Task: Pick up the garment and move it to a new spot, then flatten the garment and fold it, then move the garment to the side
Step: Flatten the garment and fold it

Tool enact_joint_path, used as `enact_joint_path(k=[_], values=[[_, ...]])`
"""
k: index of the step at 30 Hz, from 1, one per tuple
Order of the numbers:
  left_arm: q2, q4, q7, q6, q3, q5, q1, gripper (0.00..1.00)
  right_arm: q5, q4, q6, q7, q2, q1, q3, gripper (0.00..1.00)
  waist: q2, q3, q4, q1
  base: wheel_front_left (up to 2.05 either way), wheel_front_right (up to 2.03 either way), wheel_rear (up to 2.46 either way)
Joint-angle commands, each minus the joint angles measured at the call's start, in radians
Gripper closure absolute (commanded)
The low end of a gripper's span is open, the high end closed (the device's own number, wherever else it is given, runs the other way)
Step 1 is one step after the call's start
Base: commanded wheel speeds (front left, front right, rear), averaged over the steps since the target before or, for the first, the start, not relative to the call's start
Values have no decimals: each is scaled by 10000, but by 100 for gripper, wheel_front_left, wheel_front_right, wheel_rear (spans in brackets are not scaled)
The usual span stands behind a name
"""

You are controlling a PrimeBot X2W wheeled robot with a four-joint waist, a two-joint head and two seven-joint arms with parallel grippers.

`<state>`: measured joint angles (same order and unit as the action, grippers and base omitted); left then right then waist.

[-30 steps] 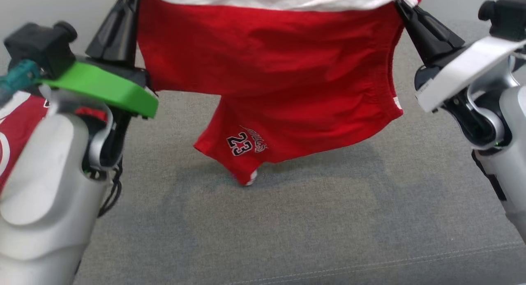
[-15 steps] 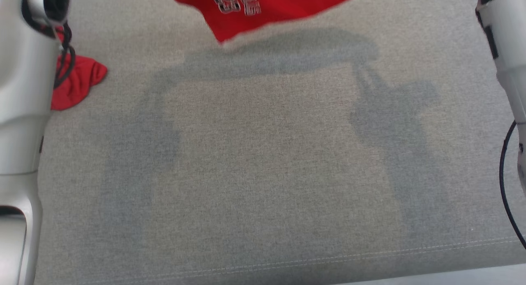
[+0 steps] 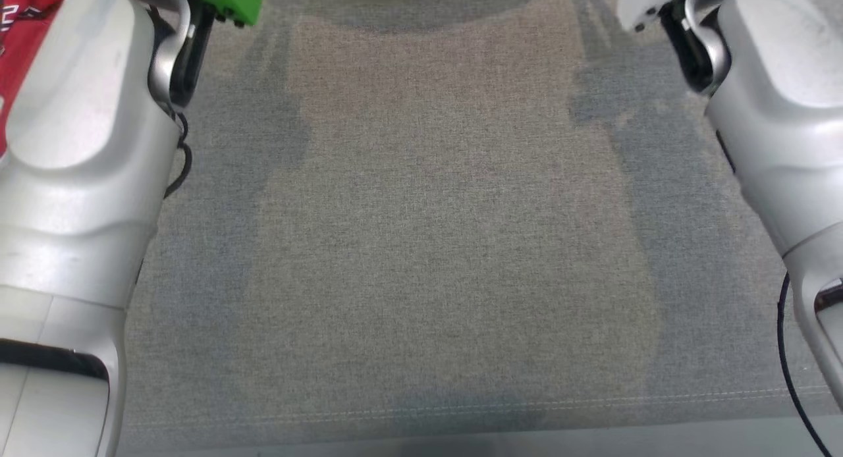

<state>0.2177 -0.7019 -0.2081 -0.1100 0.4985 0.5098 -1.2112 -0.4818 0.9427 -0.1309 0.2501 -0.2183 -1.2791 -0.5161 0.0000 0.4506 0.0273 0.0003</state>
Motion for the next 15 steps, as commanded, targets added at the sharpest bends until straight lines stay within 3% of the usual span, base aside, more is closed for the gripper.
enact_joint_path(k=[1,8,15], values=[[127,109,-115,-44,24,88,197,100,-173,-176,3,101,-54,111,-127,100,0,-19,6,-3,0,0,0],[691,1452,-474,-112,136,164,2183,100,-1419,-2000,3,157,-832,1522,-1492,100,0,-474,-172,-3,0,0,0],[1397,3567,-570,375,256,-45,5489,100,-1784,-4012,3,159,-1859,3785,-1733,100,0,-1395,-202,-3,0,0,0]])
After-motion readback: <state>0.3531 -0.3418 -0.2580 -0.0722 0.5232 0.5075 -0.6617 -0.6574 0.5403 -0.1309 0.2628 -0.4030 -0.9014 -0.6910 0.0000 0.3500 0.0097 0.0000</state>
